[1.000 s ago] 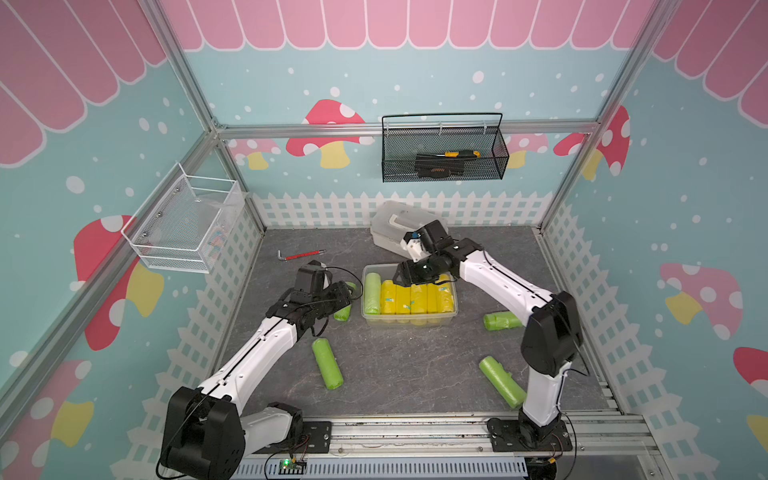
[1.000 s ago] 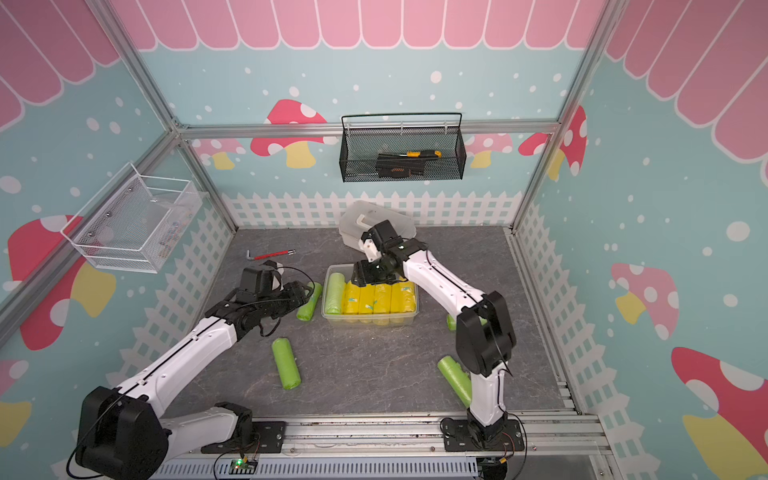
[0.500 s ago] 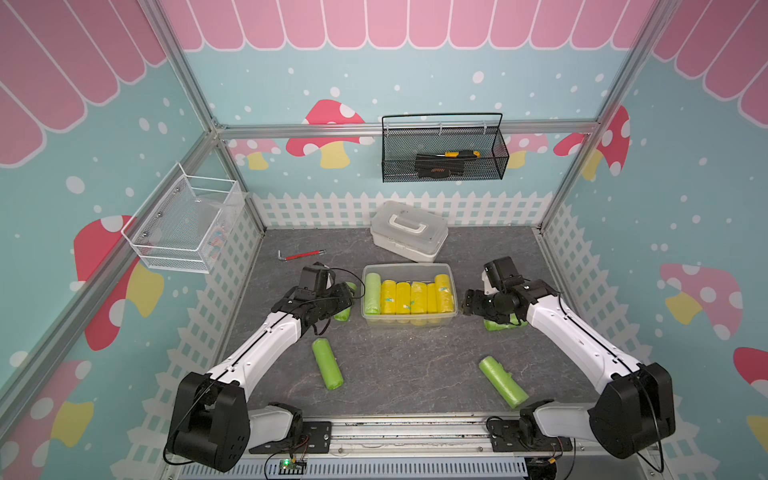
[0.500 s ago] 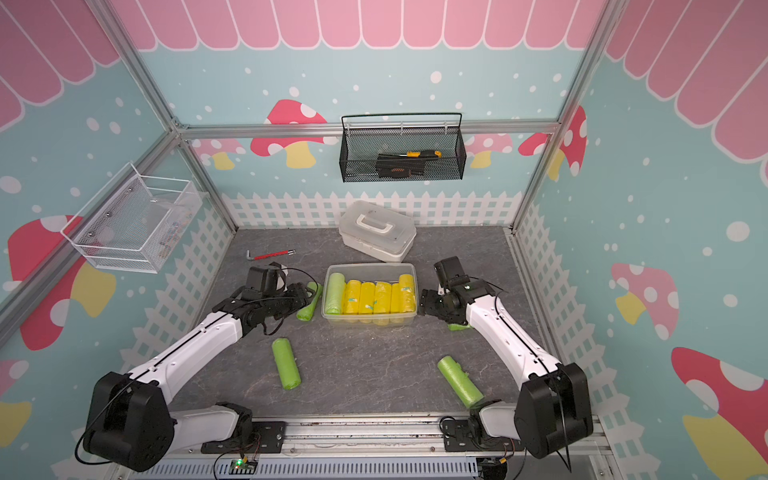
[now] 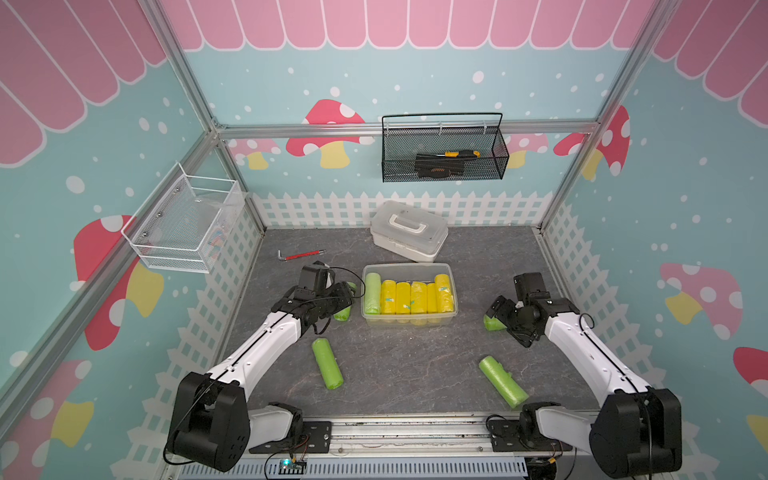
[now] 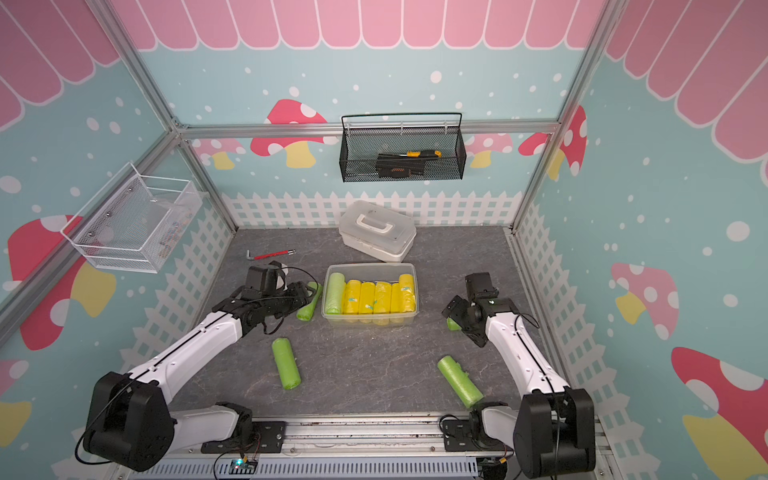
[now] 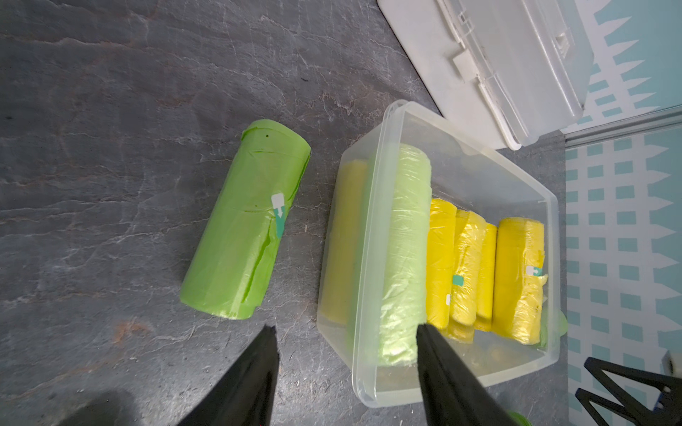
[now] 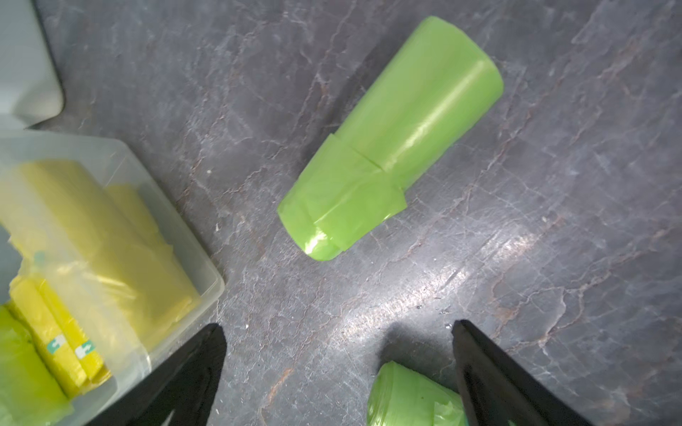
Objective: Put the roll of trash bags into the storage box
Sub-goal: Pick up the roll of trash bags from the center of the board.
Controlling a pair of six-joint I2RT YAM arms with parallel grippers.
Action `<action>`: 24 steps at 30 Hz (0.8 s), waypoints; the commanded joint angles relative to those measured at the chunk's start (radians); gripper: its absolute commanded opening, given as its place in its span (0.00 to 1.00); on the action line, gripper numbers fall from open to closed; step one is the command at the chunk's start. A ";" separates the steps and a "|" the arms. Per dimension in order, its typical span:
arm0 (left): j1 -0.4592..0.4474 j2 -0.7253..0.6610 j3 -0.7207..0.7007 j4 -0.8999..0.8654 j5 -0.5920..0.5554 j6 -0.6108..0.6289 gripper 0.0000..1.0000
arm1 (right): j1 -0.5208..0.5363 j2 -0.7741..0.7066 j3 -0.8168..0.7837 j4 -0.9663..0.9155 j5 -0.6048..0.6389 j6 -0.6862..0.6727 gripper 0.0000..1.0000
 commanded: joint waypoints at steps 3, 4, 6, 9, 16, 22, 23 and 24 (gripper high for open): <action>0.005 -0.019 -0.002 0.017 0.012 0.007 0.62 | -0.037 0.071 -0.001 0.027 -0.006 0.128 0.98; 0.006 -0.019 -0.005 0.016 0.008 0.006 0.62 | -0.047 0.084 -0.006 0.046 -0.010 0.142 0.98; 0.005 -0.019 -0.007 0.016 0.010 0.003 0.62 | -0.066 0.108 -0.010 0.068 -0.020 0.165 0.98; 0.005 -0.022 -0.010 0.016 0.013 -0.001 0.62 | -0.090 0.142 -0.007 0.076 -0.022 0.200 0.98; 0.005 -0.031 -0.011 0.016 0.007 -0.002 0.62 | -0.145 0.226 0.021 0.124 -0.069 0.221 0.98; 0.005 -0.042 -0.020 0.016 0.007 -0.004 0.62 | -0.155 0.296 0.060 0.128 -0.060 0.229 0.98; 0.005 -0.044 -0.019 0.017 0.007 -0.005 0.62 | -0.154 0.307 0.064 0.132 -0.058 0.227 0.97; 0.006 -0.046 -0.021 0.016 0.005 -0.005 0.62 | -0.155 0.317 0.068 0.135 -0.058 0.224 0.97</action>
